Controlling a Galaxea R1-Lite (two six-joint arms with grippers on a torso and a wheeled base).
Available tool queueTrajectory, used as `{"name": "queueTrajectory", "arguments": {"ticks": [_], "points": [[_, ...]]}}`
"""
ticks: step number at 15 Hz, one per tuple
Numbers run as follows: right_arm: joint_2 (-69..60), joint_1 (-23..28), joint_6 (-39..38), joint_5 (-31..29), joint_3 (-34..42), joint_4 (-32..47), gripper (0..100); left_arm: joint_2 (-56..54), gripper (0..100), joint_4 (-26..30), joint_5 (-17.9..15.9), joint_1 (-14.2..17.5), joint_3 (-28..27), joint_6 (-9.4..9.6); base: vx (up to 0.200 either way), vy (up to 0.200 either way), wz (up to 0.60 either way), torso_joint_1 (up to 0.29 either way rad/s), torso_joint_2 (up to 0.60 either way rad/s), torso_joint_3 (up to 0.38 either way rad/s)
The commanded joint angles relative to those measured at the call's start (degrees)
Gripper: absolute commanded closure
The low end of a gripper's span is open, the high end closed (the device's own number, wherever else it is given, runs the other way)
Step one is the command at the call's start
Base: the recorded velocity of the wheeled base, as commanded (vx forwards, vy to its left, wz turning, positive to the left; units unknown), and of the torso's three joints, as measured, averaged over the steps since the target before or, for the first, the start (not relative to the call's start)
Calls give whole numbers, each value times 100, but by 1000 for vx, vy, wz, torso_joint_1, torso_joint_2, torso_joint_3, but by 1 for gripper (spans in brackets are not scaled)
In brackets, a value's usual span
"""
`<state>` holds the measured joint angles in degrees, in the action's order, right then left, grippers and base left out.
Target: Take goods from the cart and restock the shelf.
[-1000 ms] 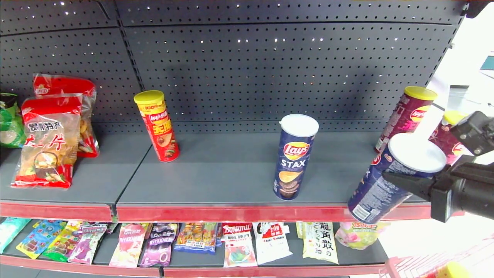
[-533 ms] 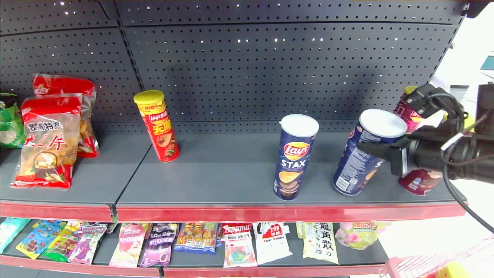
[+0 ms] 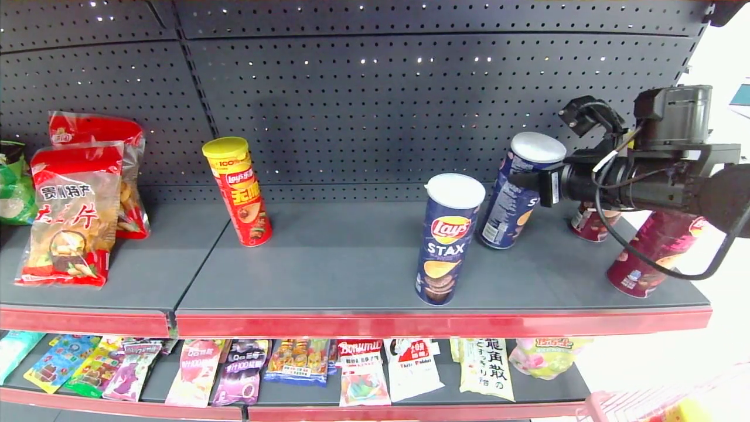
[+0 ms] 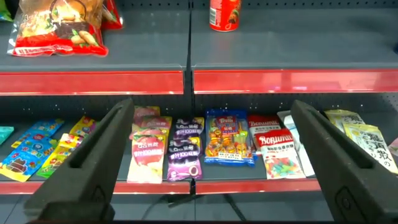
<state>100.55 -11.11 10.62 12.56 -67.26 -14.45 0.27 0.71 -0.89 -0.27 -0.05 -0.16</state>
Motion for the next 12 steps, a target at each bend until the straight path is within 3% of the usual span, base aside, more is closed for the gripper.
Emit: {"name": "queueTrajectory", "arguments": {"ticks": [1,12], "points": [[527,-85,28,72,-446,12,100,8,0,0,1,0,-4,-2,0,0,0,0,0,0],[1248,-401,134,537,-1352,65,100,8,0,0,1,0,5,-2,0,0,0,0,0,0]]}}
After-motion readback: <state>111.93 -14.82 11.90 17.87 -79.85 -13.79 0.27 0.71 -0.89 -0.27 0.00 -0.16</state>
